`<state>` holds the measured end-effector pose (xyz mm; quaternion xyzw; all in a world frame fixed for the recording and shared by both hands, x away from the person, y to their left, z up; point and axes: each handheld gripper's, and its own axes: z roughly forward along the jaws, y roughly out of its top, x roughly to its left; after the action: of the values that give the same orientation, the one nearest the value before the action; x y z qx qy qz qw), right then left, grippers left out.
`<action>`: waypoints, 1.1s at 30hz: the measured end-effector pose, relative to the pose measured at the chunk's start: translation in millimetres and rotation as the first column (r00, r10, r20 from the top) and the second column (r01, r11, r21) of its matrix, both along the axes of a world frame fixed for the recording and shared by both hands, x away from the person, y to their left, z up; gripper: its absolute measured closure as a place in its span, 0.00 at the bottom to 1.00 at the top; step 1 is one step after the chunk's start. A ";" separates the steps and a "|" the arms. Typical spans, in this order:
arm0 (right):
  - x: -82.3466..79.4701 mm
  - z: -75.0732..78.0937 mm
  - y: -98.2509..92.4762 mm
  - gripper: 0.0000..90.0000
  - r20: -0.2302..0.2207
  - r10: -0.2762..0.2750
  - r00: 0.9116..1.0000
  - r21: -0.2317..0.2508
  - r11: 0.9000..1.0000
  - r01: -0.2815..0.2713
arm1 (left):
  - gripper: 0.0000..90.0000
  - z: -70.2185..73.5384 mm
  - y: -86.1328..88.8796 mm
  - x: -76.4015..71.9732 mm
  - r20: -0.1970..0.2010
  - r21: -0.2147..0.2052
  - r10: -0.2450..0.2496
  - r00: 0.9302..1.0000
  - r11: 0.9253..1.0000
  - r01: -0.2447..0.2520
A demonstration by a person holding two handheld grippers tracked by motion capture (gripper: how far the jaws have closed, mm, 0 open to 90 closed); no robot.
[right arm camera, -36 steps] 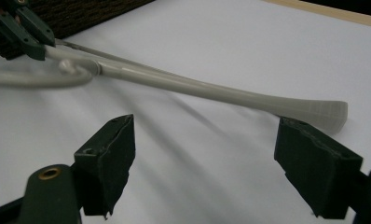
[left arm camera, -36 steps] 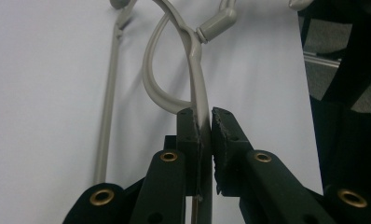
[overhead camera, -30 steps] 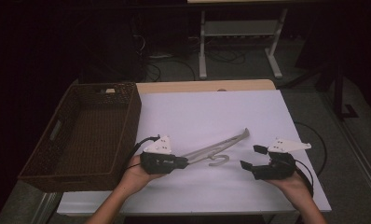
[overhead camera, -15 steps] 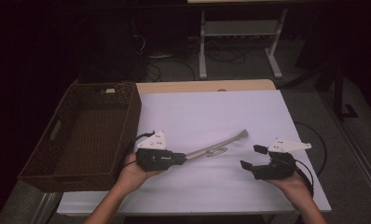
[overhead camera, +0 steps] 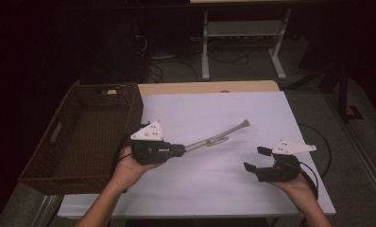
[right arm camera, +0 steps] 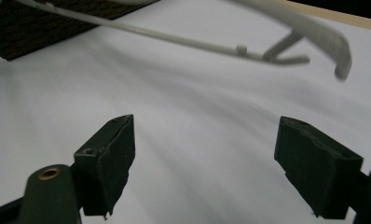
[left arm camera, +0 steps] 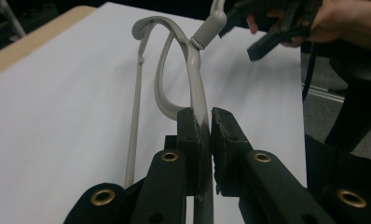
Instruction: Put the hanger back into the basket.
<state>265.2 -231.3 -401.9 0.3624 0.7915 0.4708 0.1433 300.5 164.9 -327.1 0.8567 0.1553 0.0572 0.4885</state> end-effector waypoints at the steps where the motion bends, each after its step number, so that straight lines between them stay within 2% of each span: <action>1: -0.4 0.4 0.0 0.22 -0.001 -0.001 1.000 0.003 1.000 0.001 | 0.92 2.8 1.4 0.6 0.002 -0.005 0.003 1.000 1.000 -0.003; 13: -0.2 0.8 -0.5 0.22 0.003 -0.001 1.000 0.004 1.000 0.001 | 0.92 39.5 30.8 6.7 0.015 -0.037 0.062 0.998 0.997 -0.062; 18: 0.1 1.2 -0.6 0.22 0.008 -0.002 1.000 0.010 1.000 0.002 | 0.92 55.9 50.2 9.3 0.033 -0.036 0.094 0.995 0.995 -0.093; 21: 0.1 1.0 -0.1 0.22 0.005 -0.002 1.000 0.008 1.000 0.002 | 0.92 64.6 64.5 10.3 0.041 -0.050 0.115 0.993 0.992 -0.113; 25: 0.4 0.6 0.1 0.22 0.003 0.000 1.000 0.007 1.000 0.000 | 0.92 72.3 86.0 10.2 0.051 -0.068 0.158 0.986 0.986 -0.154; 29: 0.4 0.9 -0.5 0.22 0.005 -0.004 1.000 0.008 1.000 0.004 | 0.92 79.4 111.2 7.7 0.064 -0.075 0.205 0.977 0.977 -0.200; 33: 0.2 0.7 -0.3 0.22 0.004 -0.005 1.000 0.007 1.000 0.005 | 0.92 84.7 138.4 3.0 0.067 -0.093 0.259 0.964 0.963 -0.252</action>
<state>265.4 -231.6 -401.2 0.3639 0.7886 0.4741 0.1448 303.6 303.3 -242.3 0.8053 0.2476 0.1466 0.5184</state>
